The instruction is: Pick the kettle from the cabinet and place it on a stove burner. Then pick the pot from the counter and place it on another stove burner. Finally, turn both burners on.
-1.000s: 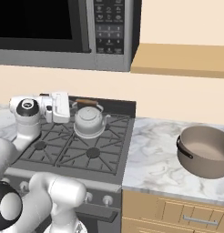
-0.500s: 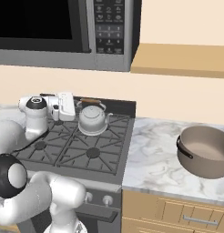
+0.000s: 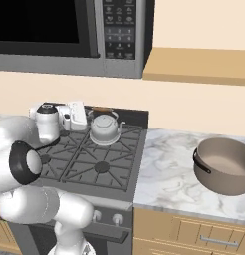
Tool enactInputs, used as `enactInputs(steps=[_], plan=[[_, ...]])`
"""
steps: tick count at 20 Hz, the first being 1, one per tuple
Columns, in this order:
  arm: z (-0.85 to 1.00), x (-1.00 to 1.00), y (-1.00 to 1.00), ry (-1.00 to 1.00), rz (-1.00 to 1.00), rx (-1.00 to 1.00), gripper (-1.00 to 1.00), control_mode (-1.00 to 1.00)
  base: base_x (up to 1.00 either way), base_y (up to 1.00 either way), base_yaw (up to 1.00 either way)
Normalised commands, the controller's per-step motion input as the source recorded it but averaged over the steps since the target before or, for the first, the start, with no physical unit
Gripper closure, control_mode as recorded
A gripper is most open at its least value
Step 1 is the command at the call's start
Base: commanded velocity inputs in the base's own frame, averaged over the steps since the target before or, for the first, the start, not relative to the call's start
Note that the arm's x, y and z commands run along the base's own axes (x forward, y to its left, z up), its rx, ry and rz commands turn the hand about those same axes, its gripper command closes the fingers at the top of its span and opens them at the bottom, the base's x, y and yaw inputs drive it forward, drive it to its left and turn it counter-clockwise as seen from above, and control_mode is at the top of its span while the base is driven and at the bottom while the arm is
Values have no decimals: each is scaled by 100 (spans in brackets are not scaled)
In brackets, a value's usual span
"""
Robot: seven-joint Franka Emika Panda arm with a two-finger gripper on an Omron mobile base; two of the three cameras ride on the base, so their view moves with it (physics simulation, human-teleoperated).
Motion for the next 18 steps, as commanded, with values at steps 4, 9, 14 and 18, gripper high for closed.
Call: enactInputs(steps=[4,9,14,18], plan=[[-18,42,5,1,0,-3,100,-100,0,0,0],[-19,41,3,2,0,-3,100,-100,0,0,0],[-18,39,2,2,0,-3,100,-100,0,0,0],[-19,38,1,3,0,-2,100,-100,0,0,0]])
